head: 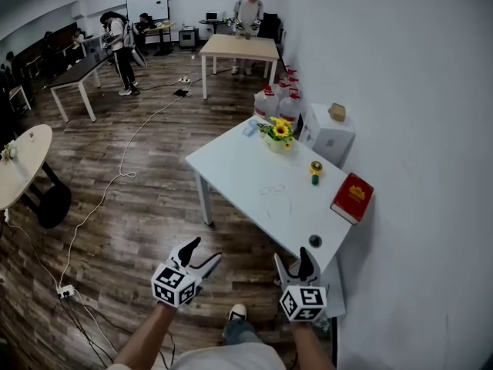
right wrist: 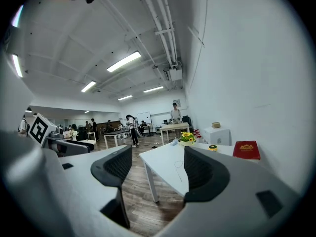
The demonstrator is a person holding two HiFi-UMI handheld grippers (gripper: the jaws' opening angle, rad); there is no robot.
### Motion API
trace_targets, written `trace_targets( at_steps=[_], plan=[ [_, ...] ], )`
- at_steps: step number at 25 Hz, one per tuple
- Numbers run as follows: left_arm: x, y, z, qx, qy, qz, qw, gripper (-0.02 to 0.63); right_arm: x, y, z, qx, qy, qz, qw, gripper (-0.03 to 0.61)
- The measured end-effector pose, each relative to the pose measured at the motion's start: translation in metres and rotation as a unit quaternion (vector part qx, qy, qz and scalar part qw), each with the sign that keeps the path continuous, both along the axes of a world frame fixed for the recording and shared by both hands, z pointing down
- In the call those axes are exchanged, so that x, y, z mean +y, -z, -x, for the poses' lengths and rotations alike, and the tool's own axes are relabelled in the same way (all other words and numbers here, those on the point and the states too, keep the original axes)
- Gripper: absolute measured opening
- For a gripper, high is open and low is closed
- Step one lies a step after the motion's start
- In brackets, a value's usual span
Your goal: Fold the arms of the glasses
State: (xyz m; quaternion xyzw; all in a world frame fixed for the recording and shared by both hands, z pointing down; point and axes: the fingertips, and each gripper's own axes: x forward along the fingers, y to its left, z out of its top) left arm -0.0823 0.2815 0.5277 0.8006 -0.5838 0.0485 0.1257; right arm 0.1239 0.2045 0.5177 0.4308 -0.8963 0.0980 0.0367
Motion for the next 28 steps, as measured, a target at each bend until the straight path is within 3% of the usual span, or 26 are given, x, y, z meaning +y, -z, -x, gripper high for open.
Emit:
trace_targets(
  at_steps=[10, 18, 28],
  plan=[
    [-0.116, -0.007, -0.002, -0.009, -0.007, 0.017, 0.9998, 0.303, -0.128, -0.012, 0.003, -0.016, 0.016, 0.012, 1.0, 0.31],
    [-0.18, -0.015, -0.016, 0.003, -0.03, 0.024, 0.9993, 0.302, -0.178, -0.019, -0.018, -0.016, -0.001, 0.021, 1.0, 0.307],
    [-0.275, -0.04, -0.037, 0.02, -0.093, 0.039, 0.9947, 0.298, -0.235, -0.037, -0.031, -0.002, -0.036, 0.032, 0.999, 0.299]
  ],
)
